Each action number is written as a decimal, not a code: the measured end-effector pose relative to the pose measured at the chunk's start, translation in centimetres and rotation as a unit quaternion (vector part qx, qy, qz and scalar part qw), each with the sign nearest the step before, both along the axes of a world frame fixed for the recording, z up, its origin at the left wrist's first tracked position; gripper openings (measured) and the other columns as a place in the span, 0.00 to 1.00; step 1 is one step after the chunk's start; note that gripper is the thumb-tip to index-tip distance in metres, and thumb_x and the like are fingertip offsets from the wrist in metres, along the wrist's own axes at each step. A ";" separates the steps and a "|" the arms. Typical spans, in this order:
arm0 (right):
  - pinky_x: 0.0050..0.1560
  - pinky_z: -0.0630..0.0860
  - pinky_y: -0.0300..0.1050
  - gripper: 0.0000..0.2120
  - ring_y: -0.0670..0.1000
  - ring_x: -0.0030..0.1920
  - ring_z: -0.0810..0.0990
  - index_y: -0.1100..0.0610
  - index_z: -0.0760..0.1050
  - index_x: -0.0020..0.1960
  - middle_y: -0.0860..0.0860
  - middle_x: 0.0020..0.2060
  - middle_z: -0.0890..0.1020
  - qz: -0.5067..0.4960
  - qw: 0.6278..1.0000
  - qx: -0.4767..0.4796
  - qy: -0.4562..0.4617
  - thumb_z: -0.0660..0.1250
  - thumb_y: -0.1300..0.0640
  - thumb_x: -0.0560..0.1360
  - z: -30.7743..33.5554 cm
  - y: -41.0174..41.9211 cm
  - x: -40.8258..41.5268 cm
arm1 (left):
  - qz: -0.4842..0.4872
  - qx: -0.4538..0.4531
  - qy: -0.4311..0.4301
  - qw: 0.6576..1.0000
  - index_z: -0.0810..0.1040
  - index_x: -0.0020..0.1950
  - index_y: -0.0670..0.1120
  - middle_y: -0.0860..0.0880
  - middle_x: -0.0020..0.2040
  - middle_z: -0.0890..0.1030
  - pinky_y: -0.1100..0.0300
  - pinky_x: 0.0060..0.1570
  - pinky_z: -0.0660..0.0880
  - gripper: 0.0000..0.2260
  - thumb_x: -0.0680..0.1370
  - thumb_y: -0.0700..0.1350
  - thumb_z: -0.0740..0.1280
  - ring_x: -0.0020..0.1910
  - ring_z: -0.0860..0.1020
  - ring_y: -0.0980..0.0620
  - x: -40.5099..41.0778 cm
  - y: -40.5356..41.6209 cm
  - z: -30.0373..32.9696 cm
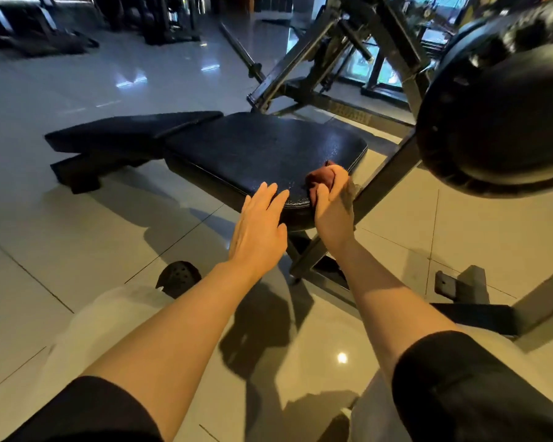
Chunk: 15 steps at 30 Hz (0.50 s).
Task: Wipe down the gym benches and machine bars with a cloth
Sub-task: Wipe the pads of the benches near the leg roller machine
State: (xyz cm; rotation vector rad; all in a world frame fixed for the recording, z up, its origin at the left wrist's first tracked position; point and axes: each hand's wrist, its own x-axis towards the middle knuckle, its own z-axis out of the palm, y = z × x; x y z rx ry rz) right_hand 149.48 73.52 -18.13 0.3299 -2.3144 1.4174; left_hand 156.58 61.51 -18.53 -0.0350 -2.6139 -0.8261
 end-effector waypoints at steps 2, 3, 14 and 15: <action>0.64 0.73 0.51 0.16 0.53 0.63 0.73 0.44 0.66 0.63 0.56 0.68 0.69 -0.002 1.000 0.025 0.006 0.51 0.49 0.77 -0.6 -0.5 1.1 | -0.001 -0.011 -0.004 1.000 0.56 0.78 0.47 0.47 0.79 0.54 0.52 0.76 0.46 0.28 0.80 0.38 0.62 0.78 0.47 0.50 0.4 0.3 -0.4; 0.62 0.75 0.47 0.15 0.51 0.60 0.75 0.45 0.65 0.63 0.56 0.66 0.70 0.002 1.000 0.023 0.014 0.51 0.48 0.78 -1.2 -0.6 1.6 | -0.001 -0.011 -0.005 1.000 0.56 0.78 0.46 0.47 0.79 0.53 0.52 0.77 0.46 0.28 0.80 0.38 0.62 0.78 0.46 0.51 0.4 0.4 -0.5; 0.67 0.64 0.39 0.22 0.54 0.67 0.73 0.51 0.61 0.75 0.54 0.70 0.70 0.026 0.998 0.056 0.033 0.54 0.56 0.81 -1.7 1.1 6.1 | 0.009 0.032 0.020 0.999 0.58 0.77 0.48 0.48 0.79 0.56 0.53 0.77 0.47 0.28 0.79 0.34 0.62 0.78 0.48 0.52 1.0 1.5 -0.7; 0.68 0.65 0.39 0.23 0.54 0.67 0.73 0.50 0.60 0.76 0.55 0.71 0.70 -0.012 0.999 0.043 0.010 0.53 0.56 0.81 -1.6 1.6 5.5 | -0.002 0.022 0.029 0.999 0.59 0.77 0.47 0.48 0.78 0.56 0.54 0.76 0.45 0.28 0.79 0.34 0.62 0.78 0.48 0.52 1.1 1.6 -0.7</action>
